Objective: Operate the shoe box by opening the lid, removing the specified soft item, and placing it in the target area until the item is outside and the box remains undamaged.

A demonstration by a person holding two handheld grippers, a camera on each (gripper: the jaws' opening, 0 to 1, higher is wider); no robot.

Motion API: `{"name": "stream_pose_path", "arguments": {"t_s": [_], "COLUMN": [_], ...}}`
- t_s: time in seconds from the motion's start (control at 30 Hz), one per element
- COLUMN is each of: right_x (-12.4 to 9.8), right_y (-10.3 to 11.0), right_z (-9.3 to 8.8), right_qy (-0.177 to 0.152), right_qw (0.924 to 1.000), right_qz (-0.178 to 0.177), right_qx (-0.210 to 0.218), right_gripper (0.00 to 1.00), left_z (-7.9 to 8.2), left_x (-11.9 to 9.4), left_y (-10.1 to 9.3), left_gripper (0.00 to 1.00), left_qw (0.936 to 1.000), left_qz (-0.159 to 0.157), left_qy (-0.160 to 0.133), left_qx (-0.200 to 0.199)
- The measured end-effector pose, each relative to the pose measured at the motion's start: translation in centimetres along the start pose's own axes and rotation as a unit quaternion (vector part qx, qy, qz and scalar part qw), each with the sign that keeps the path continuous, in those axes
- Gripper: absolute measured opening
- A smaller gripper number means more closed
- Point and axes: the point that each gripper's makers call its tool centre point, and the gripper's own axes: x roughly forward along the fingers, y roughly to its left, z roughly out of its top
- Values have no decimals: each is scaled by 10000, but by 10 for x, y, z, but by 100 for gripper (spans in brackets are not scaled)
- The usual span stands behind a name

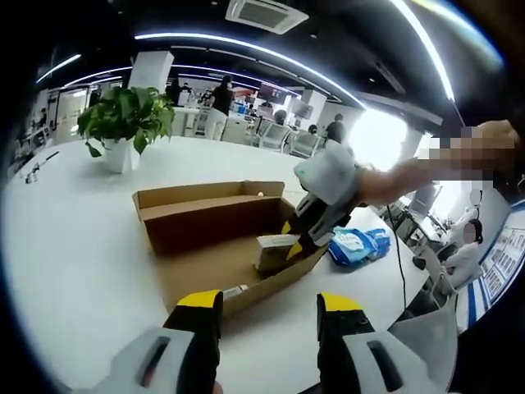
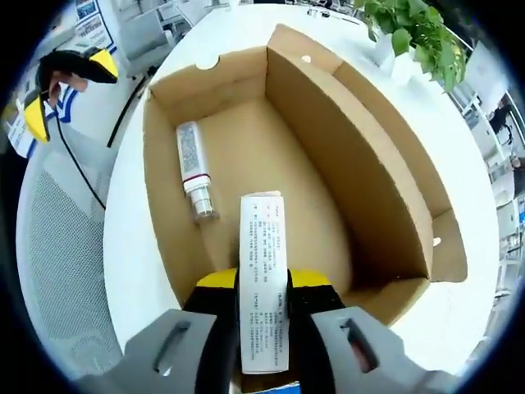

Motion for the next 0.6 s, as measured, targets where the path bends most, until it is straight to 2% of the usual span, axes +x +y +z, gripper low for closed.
{"name": "stream_pose_path", "arguments": {"t_s": [0.13, 0.17, 0.6], "right_x": [-8, -13, -57], "right_y": [-2, -6, -18], "right_z": [6, 10, 25], "right_qy": [-111, -205, -601], "right_qw": [9999, 9996, 9974], "right_qz": [-70, -189, -393], "right_qx": [34, -52, -104], "right_gripper": [18, 18, 18], "left_z": [1, 1, 14], "left_x": [0, 0, -1], "left_y": [-2, -3, -8], "left_gripper": [46, 46, 46], "left_qw": [10000, 10000, 9999], "left_qz": [-19, -23, -93], "left_qy": [-7, -9, -69], "left_qx": [8, 10, 116]}}
